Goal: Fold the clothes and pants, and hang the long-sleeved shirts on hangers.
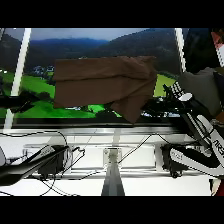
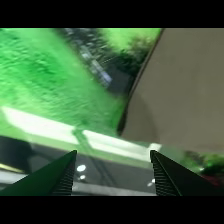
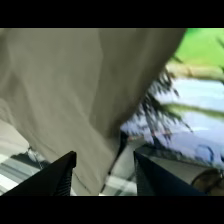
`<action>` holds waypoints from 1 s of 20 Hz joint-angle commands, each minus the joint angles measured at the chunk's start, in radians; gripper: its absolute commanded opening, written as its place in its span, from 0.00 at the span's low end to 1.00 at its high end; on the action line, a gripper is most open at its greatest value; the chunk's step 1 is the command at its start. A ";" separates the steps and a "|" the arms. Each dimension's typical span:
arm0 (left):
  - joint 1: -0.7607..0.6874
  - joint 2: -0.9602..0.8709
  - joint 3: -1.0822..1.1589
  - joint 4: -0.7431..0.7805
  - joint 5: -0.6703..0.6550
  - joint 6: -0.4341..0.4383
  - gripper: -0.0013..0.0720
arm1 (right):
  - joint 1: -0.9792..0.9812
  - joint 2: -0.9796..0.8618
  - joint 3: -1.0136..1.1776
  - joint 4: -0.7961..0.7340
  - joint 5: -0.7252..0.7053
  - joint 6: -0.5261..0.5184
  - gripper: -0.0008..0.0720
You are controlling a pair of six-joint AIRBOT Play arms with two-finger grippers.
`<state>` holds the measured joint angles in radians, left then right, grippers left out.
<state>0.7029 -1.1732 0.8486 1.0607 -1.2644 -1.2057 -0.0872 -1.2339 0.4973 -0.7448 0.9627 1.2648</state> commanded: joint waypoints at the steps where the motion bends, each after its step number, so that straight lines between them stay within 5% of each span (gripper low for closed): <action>1: -0.005 -0.021 -0.015 -0.044 0.000 0.012 0.75 | 0.008 0.002 -0.015 0.034 -0.069 -0.056 0.56; 2: -0.015 -0.033 -0.023 -0.044 0.002 0.017 0.75 | 0.021 0.002 -0.015 0.034 -0.081 -0.057 0.44; 7: -0.129 -0.106 -0.073 -0.045 0.054 0.018 0.75 | 0.118 0.002 0.014 0.033 -0.136 -0.161 0.32; 9: -0.189 -0.140 -0.076 -0.050 0.091 0.020 0.75 | 0.132 0.004 0.042 0.029 -0.135 -0.168 0.05; 13: -0.275 -0.188 -0.075 -0.098 0.148 0.019 0.75 | 0.132 0.004 0.087 0.025 -0.137 -0.168 0.03; 17: -0.300 -0.220 -0.073 -0.092 0.129 0.020 0.39 | 0.132 0.004 0.115 0.019 -0.135 -0.169 0.03; 20: -0.281 -0.220 -0.037 -0.091 0.071 0.064 0.04 | 0.132 0.004 0.173 -0.003 -0.093 -0.188 0.03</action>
<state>0.4198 -1.3849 0.7891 0.9710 -1.1511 -1.1740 0.0433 -1.2304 0.6277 -0.7349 0.8375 1.0939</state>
